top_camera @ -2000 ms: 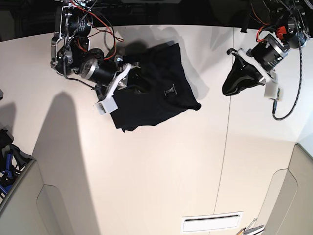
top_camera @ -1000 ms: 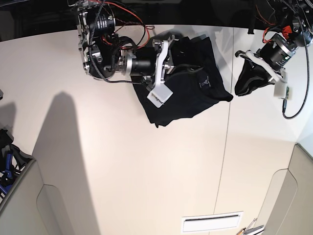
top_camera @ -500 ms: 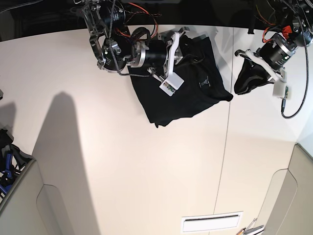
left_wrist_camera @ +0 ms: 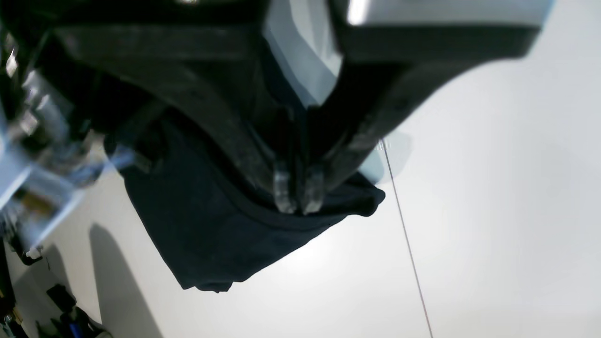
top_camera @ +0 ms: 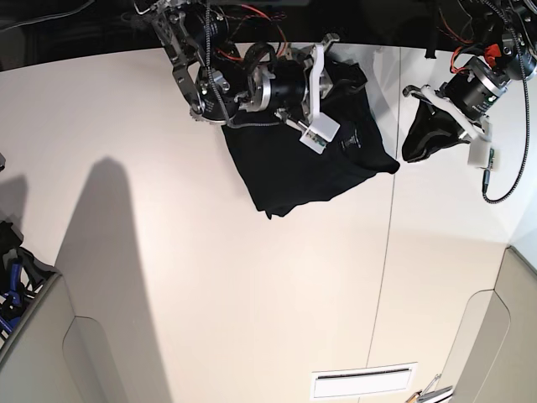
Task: Fold the T-shirt properly
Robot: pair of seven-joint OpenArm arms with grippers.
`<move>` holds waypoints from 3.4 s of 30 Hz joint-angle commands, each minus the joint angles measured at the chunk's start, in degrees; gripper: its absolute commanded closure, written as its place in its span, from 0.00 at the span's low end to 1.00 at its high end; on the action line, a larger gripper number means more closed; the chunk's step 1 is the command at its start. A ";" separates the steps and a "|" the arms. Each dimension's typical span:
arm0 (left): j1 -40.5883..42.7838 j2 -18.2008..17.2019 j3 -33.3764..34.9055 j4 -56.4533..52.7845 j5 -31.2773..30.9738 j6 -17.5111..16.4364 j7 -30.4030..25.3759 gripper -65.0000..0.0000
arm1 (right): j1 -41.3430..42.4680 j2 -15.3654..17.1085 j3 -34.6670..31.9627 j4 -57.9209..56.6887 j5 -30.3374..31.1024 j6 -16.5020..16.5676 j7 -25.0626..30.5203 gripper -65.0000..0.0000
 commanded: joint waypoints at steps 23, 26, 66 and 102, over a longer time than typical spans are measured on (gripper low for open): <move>4.48 -0.02 26.56 -1.46 15.43 4.37 -4.87 1.00 | 24.85 -0.81 14.67 -20.11 -5.79 -0.63 12.44 1.00; 4.20 -0.02 26.84 -5.07 16.79 4.44 -5.64 1.00 | 26.27 -0.76 14.67 -25.22 -7.19 -0.59 12.50 1.00; -9.57 -1.53 26.71 -2.29 32.59 16.37 -9.62 1.00 | 1.97 7.96 26.80 4.70 10.23 0.02 -2.45 1.00; 35.56 -2.60 11.30 6.45 27.34 13.88 -7.41 1.00 | -38.47 26.14 31.69 20.81 10.80 0.63 -6.19 1.00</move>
